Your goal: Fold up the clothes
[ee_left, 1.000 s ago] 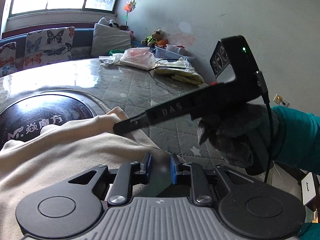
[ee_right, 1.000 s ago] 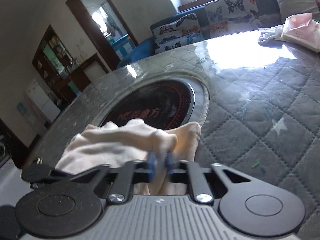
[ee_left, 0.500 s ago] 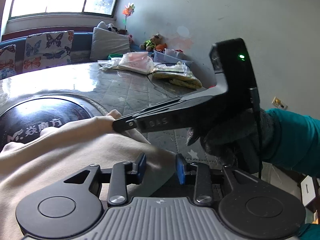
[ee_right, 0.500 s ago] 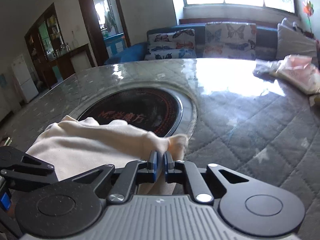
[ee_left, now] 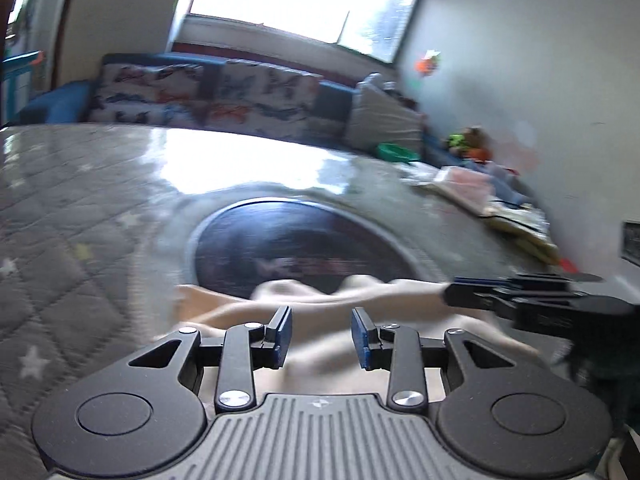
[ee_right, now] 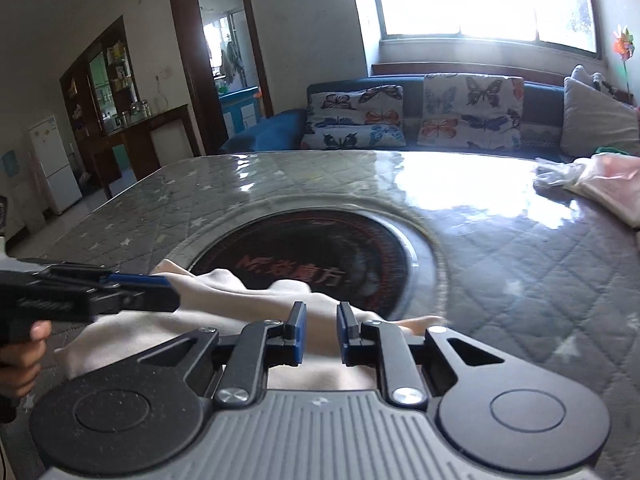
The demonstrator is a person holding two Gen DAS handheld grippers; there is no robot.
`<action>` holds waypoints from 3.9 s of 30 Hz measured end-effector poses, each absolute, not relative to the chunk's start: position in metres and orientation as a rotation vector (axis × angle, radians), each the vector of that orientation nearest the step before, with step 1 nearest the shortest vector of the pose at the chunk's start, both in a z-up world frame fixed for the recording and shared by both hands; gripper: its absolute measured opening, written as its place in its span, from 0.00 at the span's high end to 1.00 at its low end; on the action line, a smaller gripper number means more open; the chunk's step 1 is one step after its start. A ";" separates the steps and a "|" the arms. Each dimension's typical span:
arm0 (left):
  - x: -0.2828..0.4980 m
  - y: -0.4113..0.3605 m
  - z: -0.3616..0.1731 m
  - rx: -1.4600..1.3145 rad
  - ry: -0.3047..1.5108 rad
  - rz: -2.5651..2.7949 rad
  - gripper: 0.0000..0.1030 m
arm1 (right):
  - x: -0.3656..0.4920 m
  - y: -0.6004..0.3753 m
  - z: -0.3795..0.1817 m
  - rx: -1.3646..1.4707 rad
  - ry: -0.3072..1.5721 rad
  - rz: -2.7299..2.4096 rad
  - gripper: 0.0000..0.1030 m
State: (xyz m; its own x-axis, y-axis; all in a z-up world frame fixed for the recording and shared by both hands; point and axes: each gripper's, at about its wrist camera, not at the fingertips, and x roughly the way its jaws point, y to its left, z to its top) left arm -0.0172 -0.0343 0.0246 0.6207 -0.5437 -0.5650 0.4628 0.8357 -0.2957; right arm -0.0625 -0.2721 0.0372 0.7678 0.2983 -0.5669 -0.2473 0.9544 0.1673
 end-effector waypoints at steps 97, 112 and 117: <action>-0.062 0.072 0.035 -0.409 0.797 -0.345 0.00 | -0.151 -0.072 0.030 -0.485 0.538 0.604 0.74; -0.043 0.069 0.028 -0.724 0.921 -0.457 0.00 | -0.134 -0.148 0.073 -0.025 0.557 0.629 0.83; -0.034 0.055 0.019 -0.821 0.970 -0.508 0.00 | -0.125 -0.182 0.072 0.066 0.538 0.640 0.83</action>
